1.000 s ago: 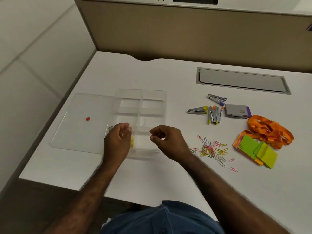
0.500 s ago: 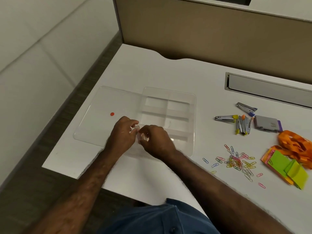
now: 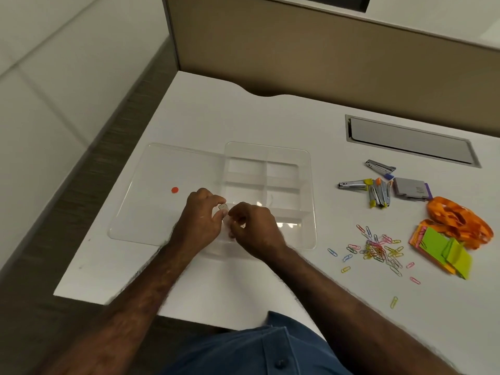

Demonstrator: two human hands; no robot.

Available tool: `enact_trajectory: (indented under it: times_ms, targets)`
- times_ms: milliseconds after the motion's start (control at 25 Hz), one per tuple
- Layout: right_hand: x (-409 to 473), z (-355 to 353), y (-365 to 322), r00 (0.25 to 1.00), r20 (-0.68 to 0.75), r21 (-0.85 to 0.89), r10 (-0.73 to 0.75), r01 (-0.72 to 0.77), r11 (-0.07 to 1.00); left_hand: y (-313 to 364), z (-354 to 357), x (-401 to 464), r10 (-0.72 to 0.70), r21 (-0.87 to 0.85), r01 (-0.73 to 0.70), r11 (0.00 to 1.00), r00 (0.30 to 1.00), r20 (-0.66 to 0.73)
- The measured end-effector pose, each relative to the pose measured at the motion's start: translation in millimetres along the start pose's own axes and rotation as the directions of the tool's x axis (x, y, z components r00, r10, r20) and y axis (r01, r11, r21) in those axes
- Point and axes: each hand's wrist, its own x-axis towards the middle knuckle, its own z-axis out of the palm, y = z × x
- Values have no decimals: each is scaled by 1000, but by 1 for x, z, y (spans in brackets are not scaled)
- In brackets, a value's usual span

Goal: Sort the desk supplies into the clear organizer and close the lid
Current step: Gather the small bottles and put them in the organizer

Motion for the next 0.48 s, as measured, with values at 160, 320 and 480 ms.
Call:
enact_trajectory:
  times_ms: [160, 320, 480]
  targets:
    - [-4, 6, -1, 1000, 12, -26, 26, -26, 999, 2, 1, -1, 38, 7, -39, 999, 999, 9]
    - [-5, 5, 0, 996, -30, -23, 85, -86, 996, 3, -3, 1, 76, 16, -76, 997, 997, 28]
    - [-6, -9, 7, 986, -123, -1, 109, -110, 994, 12, -5, 1, 34, 15, -34, 999, 999, 32]
